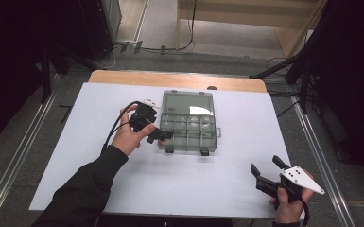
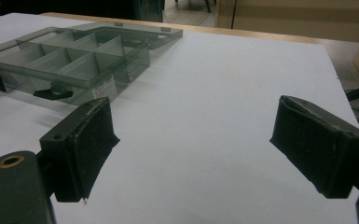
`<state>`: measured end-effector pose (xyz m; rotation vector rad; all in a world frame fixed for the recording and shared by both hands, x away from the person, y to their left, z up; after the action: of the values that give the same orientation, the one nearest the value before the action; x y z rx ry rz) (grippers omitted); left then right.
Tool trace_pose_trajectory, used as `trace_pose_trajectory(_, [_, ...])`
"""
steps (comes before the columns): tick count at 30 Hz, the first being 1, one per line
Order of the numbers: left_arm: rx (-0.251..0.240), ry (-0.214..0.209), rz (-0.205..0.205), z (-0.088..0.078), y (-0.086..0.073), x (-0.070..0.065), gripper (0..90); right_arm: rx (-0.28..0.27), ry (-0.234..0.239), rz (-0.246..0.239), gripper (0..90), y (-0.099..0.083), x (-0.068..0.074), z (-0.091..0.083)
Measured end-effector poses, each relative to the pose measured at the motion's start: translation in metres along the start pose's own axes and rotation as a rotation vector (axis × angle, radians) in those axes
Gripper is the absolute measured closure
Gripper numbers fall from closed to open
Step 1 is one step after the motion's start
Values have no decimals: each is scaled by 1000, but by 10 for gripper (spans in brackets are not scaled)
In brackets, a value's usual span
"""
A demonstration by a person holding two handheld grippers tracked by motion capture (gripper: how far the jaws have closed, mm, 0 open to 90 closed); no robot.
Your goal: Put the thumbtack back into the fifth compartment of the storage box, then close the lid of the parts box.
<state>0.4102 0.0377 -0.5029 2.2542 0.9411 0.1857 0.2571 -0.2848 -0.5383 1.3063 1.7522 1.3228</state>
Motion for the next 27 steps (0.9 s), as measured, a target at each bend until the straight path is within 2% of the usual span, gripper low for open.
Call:
trace_pose_trajectory(1, [-5,-10,-8,-2,1,1,0,6,8,14,131,0,3,0])
trace_pose_trajectory(2, [-12,-19,-15,-3,1,2,0,8,10,8,131,1,4,0])
trace_pose_trajectory(6, [-22,-24,-41,-3,3,7,0,5,22,10,131,7,8,3])
trace_pose_trajectory(9, [-34,12,-55,-2,4,14,0,8,30,3,131,13,11,6])
trace_pose_trajectory(14, [-59,-3,-92,-3,7,20,0,7,44,15,108,23,16,13])
trace_pose_trajectory(18, [-70,20,-95,-2,8,24,0,22,55,34,79,28,17,22])
trace_pose_trajectory(19, [-86,26,-108,-1,9,25,0,25,61,39,72,29,18,24])
trace_pose_trajectory(22, [-106,64,-113,2,11,31,0,38,73,40,67,34,21,31])
trace_pose_trajectory(27, [-117,80,-106,7,13,32,0,40,88,34,64,44,26,42])
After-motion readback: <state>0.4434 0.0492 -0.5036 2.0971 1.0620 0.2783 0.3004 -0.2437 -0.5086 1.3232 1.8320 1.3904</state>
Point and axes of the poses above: each handheld gripper's, and its own axes: z roughly forward along the jaws, y roughly out of its top, x roughly to its left, the point moved 10 cm from there along z, roughly forward along the jaws, and after that the axes turned 7 degrees about y, right-handed, at the moved point
